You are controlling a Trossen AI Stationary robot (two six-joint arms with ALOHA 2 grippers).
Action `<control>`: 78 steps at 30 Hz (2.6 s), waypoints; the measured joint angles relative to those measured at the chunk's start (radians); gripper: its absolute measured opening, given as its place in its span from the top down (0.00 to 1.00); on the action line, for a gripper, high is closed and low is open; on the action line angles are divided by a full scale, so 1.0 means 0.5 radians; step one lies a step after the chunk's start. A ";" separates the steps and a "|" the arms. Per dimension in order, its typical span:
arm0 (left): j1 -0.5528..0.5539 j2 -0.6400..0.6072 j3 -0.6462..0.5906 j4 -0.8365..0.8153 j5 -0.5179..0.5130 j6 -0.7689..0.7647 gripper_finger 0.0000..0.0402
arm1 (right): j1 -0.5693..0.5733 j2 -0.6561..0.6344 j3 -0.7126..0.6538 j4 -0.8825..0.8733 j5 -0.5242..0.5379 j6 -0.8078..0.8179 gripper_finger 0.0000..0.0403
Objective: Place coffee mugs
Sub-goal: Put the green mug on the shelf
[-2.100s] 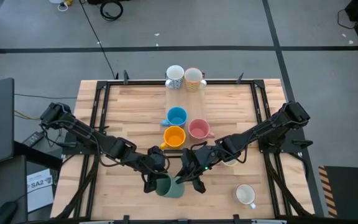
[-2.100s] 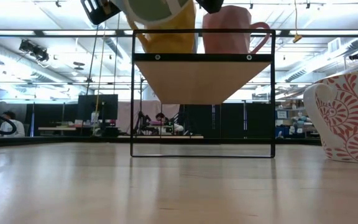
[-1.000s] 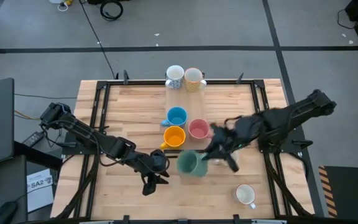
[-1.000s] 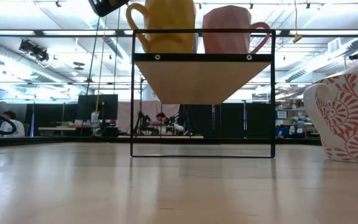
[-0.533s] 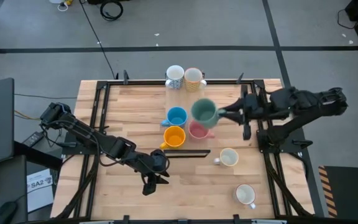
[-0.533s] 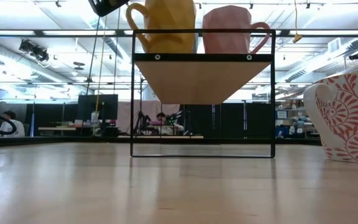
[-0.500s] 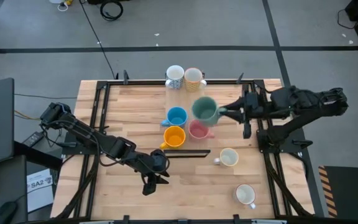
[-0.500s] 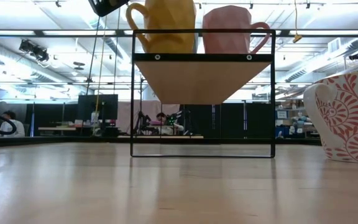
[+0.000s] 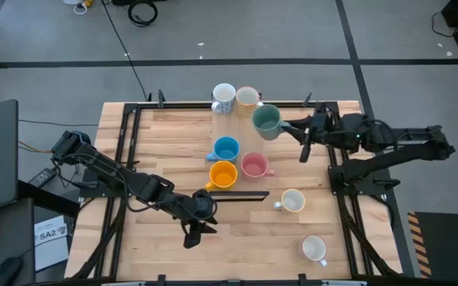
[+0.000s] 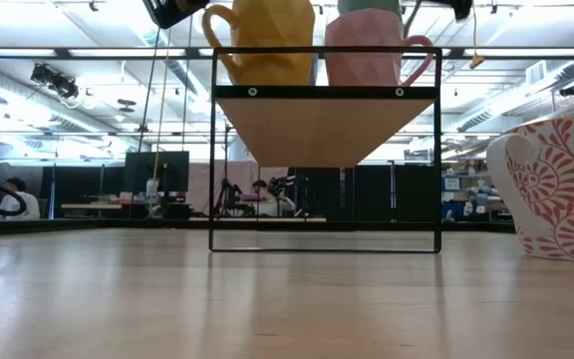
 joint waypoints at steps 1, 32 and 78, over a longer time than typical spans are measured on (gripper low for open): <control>0.000 0.000 0.000 0.000 -0.002 0.000 0.65 | -0.027 -0.025 -0.086 0.092 -0.002 0.000 0.85; 0.000 0.001 0.000 -0.010 -0.006 -0.003 0.65 | -0.086 0.449 -1.003 1.651 -0.072 0.160 0.85; -0.001 0.002 0.000 -0.009 -0.006 -0.005 0.65 | -0.038 0.453 -1.000 1.628 -0.124 0.196 0.75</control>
